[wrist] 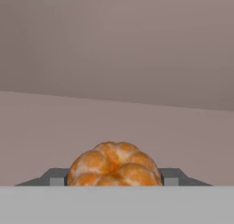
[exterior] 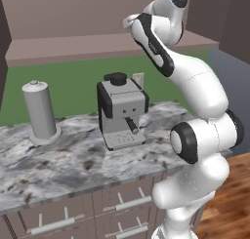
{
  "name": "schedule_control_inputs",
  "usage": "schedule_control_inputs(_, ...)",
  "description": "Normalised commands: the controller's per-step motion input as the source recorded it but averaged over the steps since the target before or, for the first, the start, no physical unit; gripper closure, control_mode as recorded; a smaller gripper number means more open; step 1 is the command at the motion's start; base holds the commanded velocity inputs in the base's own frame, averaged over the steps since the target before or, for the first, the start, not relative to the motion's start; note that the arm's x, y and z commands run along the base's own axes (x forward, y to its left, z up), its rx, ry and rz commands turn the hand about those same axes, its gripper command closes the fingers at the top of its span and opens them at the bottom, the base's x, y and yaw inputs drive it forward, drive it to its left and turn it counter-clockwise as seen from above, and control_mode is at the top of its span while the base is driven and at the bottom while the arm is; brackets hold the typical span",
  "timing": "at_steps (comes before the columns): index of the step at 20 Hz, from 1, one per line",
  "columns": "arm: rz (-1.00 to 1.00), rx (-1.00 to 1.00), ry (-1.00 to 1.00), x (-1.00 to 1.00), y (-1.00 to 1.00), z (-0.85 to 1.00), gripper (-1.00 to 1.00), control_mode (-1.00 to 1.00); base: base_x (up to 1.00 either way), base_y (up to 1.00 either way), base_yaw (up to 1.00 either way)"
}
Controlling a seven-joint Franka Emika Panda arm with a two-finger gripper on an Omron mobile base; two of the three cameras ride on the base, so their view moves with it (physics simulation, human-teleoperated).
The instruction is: Pick the tangerines from the cabinet and place them in one bowl. Pick the cucumber from the sink and place it in the other bowl.
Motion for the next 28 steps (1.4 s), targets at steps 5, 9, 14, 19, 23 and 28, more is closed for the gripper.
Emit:
schedule_control_inputs(5, -0.02, 0.00, 0.00, -0.77, -0.06, 0.01, 1.00, -1.00, 0.00, 0.00, 0.00)
schedule_control_inputs(9, -0.02, 0.00, 0.00, -0.84, -0.06, 0.00, 1.00, -1.00, 0.00, 0.00, 0.00)
schedule_control_inputs(14, -0.03, 0.00, 0.00, -0.93, -0.05, 0.00, 1.00, -1.00, 0.00, 0.00, 0.00)
schedule_control_inputs(19, -0.04, 0.00, 0.06, -0.86, -0.05, 0.00, 1.00, -1.00, 0.00, 0.00, 0.00)
schedule_control_inputs(23, -0.05, 0.00, 0.07, -0.88, 0.00, 0.00, 1.00, -1.00, 0.00, 0.00, 0.00)
schedule_control_inputs(28, -0.06, 0.00, 0.13, -0.93, 0.00, -0.01, 1.00, -1.00, 0.00, 0.00, 0.00)
